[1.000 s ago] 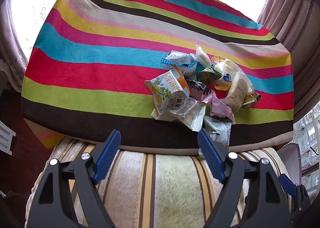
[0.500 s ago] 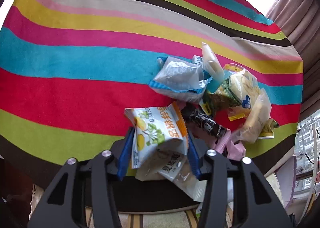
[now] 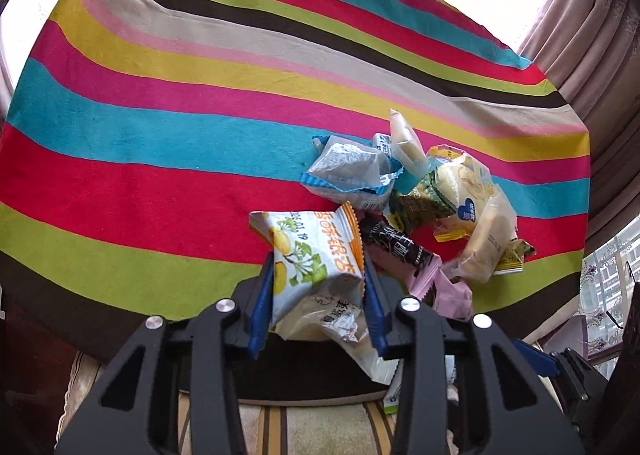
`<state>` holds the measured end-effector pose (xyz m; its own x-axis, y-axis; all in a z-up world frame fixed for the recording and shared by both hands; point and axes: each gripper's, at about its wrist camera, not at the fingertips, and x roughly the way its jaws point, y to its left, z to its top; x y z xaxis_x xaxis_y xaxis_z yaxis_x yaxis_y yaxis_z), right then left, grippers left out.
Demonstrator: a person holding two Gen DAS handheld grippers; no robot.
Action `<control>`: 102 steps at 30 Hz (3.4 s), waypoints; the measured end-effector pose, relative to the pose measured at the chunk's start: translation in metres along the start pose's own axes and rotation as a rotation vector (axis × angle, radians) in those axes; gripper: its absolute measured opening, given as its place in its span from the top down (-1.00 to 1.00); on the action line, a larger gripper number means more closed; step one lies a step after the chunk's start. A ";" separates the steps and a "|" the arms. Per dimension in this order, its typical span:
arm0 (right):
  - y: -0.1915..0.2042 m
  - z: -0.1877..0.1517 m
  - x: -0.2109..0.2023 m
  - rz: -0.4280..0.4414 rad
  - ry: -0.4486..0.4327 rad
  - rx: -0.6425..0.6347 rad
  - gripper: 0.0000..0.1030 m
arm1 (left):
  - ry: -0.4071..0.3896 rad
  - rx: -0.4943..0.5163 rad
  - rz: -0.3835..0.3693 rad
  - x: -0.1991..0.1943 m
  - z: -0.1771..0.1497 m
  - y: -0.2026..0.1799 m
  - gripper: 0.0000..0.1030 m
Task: Organize snacks
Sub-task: 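Grasp the lemon-print snack bag with the left tool while the right tool grasps the white-green packet, then carry both packets over the white box and open both tools to drop them, then grasp the white wrapped pastry with the left tool while the right tool grasps the yellow-green packet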
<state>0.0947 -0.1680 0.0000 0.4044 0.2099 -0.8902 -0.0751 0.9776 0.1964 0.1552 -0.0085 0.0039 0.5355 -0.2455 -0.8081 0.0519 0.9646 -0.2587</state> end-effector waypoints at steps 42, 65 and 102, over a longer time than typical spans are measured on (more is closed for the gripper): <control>-0.162 -0.063 -0.104 0.027 -0.227 0.264 0.27 | 0.010 0.294 -0.204 -0.047 -0.088 -0.175 0.24; -0.326 -0.146 -0.114 -0.240 -0.207 0.507 0.19 | 0.212 0.564 -0.412 -0.007 -0.145 -0.317 0.20; -0.185 -0.056 -0.124 0.153 -0.483 -0.026 -0.72 | -0.001 0.077 -0.074 -0.043 -0.062 -0.090 -0.48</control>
<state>0.0080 -0.3739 0.0509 0.7620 0.3269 -0.5591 -0.1865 0.9375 0.2939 0.0749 -0.0903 0.0292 0.5290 -0.3163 -0.7875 0.1562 0.9484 -0.2759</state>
